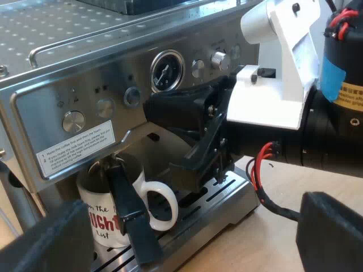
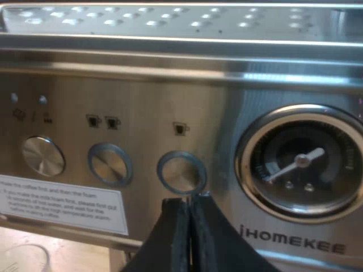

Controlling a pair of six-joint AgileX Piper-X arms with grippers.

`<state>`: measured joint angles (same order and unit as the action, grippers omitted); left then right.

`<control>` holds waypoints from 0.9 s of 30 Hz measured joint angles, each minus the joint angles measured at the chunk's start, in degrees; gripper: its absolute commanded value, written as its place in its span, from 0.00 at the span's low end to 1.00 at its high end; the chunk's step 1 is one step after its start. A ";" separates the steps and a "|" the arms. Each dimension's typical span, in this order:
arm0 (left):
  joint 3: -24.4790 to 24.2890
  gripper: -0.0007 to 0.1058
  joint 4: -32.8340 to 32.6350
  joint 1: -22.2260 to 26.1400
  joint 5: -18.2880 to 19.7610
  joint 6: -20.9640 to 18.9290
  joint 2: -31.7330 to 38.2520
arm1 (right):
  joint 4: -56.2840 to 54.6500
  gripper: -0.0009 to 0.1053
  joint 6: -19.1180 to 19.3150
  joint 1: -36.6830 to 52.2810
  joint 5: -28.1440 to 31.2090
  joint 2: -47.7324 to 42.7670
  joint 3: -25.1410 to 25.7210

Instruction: Place mug into machine

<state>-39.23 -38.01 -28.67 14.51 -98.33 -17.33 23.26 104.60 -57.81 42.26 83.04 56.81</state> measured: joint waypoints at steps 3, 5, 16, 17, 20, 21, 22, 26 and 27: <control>0.00 0.75 0.00 0.00 0.00 0.00 0.00 | 0.00 0.01 0.02 0.40 -0.94 0.00 0.00; 0.00 0.75 0.00 0.00 0.00 0.00 0.00 | -0.08 0.01 0.02 0.60 -1.31 0.00 0.00; 0.00 0.75 0.00 0.00 0.00 0.00 0.00 | 0.03 0.01 0.02 1.38 -4.72 0.00 0.00; 0.00 0.75 0.00 0.00 0.00 0.00 0.00 | 0.03 0.01 0.02 1.38 -4.70 0.00 0.00; 0.00 0.75 0.00 0.00 0.00 0.00 0.00 | 0.45 0.01 0.02 1.38 -4.98 0.00 0.00; 0.00 0.75 0.00 0.00 0.00 0.00 0.00 | 0.56 0.01 0.02 1.38 -4.97 0.00 0.00; 0.00 0.75 0.00 0.00 0.00 0.00 0.00 | 0.80 0.01 0.02 1.38 -4.97 0.00 0.00; 0.00 0.75 0.00 0.00 0.00 0.00 0.00 | 1.41 0.01 0.02 1.38 -5.08 0.00 0.00; 0.00 0.75 0.00 0.00 0.00 0.00 0.00 | 1.42 0.01 0.02 1.38 -5.08 0.00 0.00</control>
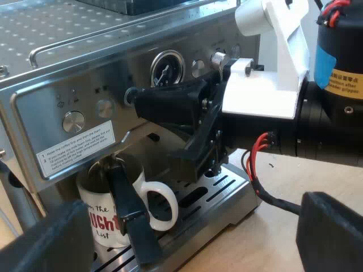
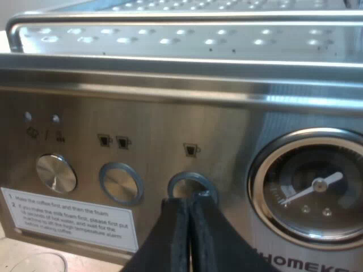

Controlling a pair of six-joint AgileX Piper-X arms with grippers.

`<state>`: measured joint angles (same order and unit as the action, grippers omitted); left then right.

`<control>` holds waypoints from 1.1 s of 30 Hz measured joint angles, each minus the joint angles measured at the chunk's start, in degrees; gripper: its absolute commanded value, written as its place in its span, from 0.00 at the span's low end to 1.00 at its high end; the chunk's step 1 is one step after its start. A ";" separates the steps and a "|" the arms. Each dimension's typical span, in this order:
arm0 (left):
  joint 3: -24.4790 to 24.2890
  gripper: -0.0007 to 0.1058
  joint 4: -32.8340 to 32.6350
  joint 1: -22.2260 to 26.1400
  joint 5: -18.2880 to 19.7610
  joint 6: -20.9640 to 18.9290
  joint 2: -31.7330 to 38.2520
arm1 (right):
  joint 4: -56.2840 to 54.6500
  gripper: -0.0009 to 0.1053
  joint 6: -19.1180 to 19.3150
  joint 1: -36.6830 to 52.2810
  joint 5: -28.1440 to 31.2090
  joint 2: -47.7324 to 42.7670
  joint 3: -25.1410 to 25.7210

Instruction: Place mug into machine

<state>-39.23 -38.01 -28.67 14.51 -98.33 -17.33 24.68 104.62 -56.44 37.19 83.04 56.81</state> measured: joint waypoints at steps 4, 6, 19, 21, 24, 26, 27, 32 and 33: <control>0.00 0.75 0.00 0.00 0.00 0.00 0.00 | 1.45 0.01 0.00 0.50 -0.13 0.91 0.00; 0.00 0.75 0.00 0.00 0.00 0.00 0.00 | 2.59 0.01 0.00 0.63 -0.11 1.49 0.00; 0.00 0.75 0.00 0.00 0.00 0.00 0.00 | 3.04 0.01 0.28 0.95 1.25 1.97 0.51; 0.00 0.75 0.00 0.00 0.00 0.00 0.00 | 3.04 0.01 0.28 0.95 1.19 1.97 0.51; 0.00 0.75 0.00 0.00 0.00 0.00 0.00 | 3.40 0.01 -0.09 1.12 0.84 1.97 0.51; 0.00 0.75 0.00 0.00 0.00 0.00 0.00 | 3.39 0.01 -0.10 1.12 0.16 1.97 0.51; 0.00 0.75 0.00 0.00 0.00 0.00 0.00 | 3.39 0.01 -0.10 1.12 0.18 1.97 0.51; 0.00 0.75 0.00 0.00 0.00 0.00 0.00 | 3.39 0.01 -0.10 1.28 0.17 1.97 0.51; 0.00 0.75 0.00 0.00 0.00 0.00 0.00 | 3.39 0.01 -0.10 1.48 0.17 1.97 0.51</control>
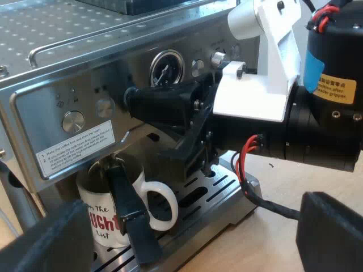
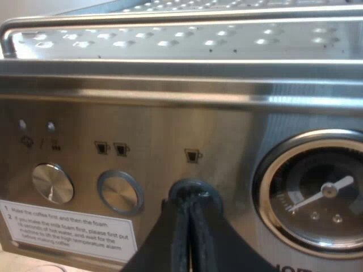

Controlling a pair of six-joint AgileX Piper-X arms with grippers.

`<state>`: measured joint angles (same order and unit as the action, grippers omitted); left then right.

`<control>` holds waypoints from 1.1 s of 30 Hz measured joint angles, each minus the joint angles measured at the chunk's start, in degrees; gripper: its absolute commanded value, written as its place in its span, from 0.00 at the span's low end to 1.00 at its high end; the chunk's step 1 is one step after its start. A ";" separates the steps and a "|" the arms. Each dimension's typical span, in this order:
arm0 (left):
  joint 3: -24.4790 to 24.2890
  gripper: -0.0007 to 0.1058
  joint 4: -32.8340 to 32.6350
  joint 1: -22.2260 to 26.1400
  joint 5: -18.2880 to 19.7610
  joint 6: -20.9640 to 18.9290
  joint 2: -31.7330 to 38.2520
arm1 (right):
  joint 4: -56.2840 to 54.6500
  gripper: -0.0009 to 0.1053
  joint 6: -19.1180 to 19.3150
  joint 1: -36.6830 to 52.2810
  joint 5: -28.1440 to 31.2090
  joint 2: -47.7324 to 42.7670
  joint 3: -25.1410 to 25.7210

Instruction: Place mug into machine

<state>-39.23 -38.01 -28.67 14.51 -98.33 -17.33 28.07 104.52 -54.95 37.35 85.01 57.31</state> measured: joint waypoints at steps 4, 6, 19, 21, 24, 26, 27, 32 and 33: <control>0.00 0.75 0.00 0.00 0.00 0.00 0.00 | 0.00 0.01 -0.07 -0.01 0.00 0.00 0.00; 0.00 0.75 0.00 0.00 0.00 0.00 0.00 | 0.00 0.01 -0.07 -0.01 0.00 0.00 0.00; 0.00 0.75 0.00 0.00 0.00 0.00 0.00 | 0.00 0.01 -0.34 -0.01 0.00 0.00 0.00; 0.00 0.75 0.00 0.00 0.00 0.00 0.00 | 0.00 0.02 -0.34 -0.01 0.00 0.00 0.00; 0.00 0.75 0.00 0.00 0.00 0.00 0.00 | -0.57 0.11 -0.34 -0.15 0.05 -0.15 0.00; 0.00 0.75 0.00 0.00 0.00 0.00 0.00 | -0.68 0.27 -0.34 -0.28 -0.04 -0.18 0.00; 0.00 0.75 0.00 0.00 0.00 0.00 0.00 | -0.86 0.39 -0.42 -0.51 -0.38 -0.17 0.00; 0.00 0.75 0.00 0.00 0.00 0.00 0.00 | -2.23 0.57 -0.42 -1.46 -0.10 -1.29 0.00; 0.00 0.75 0.00 0.00 0.00 0.00 0.00 | -3.25 0.57 -0.42 -1.69 0.38 -1.92 0.00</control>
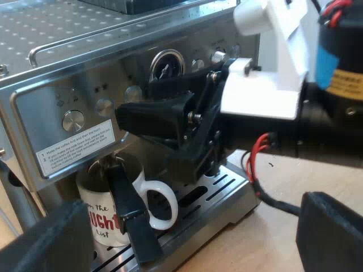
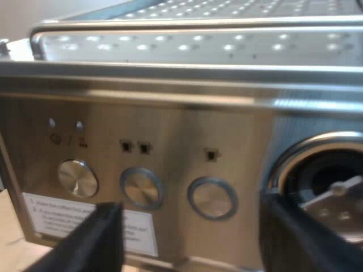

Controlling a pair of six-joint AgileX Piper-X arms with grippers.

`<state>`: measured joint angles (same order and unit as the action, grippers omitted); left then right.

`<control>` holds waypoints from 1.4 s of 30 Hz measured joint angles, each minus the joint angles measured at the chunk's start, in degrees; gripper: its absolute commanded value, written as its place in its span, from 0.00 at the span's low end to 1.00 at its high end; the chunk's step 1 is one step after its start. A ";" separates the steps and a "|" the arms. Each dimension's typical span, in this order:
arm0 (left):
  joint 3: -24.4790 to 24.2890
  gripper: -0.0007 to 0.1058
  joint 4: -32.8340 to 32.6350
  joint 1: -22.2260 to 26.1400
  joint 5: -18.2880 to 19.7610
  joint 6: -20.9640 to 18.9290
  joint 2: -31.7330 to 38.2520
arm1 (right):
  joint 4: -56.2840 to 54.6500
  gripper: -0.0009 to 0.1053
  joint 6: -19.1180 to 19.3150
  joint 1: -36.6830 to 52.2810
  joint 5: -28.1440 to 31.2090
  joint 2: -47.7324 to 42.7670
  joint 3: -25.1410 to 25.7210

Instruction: Place mug into machine

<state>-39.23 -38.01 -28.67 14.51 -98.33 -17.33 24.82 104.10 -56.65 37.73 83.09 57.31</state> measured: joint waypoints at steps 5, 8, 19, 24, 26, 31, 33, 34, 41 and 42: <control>0.00 0.75 -0.13 0.00 0.00 0.00 0.00 | -6.87 0.57 -0.21 -0.74 1.55 -3.19 0.00; 0.00 0.75 -0.13 0.00 0.00 0.00 0.00 | -10.51 0.57 -0.44 -2.06 1.81 -5.06 0.00; 0.00 0.75 -0.13 0.00 1.76 -0.13 0.00 | -23.53 0.57 -1.05 -6.28 3.67 -12.55 0.00; -2.57 0.75 -0.35 0.00 1.93 -0.33 0.00 | -32.48 0.57 -1.03 -6.28 0.91 -17.96 0.00; -3.43 0.75 -0.35 0.00 2.10 -1.26 0.00 | -34.44 0.57 -1.03 -6.28 0.69 -19.53 0.00; -4.23 0.75 0.53 0.00 1.57 -6.18 0.10 | -38.44 0.57 -1.03 -5.65 0.59 -23.30 0.00; -4.23 0.75 0.96 0.00 1.21 -6.32 0.10 | -38.70 0.57 -1.03 -5.43 0.59 -23.74 0.00; -4.23 0.75 1.08 0.00 1.18 -6.30 0.10 | -38.95 0.57 -1.03 -5.21 0.59 -24.20 0.00; -4.39 0.75 2.86 0.00 0.89 -6.66 -4.36 | -48.45 0.57 -2.60 8.50 -7.98 -33.08 0.00; -4.39 0.75 2.86 0.00 0.89 -6.68 -4.67 | -48.90 0.57 -2.60 8.98 -8.38 -33.28 0.00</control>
<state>-43.62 -35.16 -28.67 15.40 -105.01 -22.00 -24.09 101.50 -47.66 29.35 49.81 57.31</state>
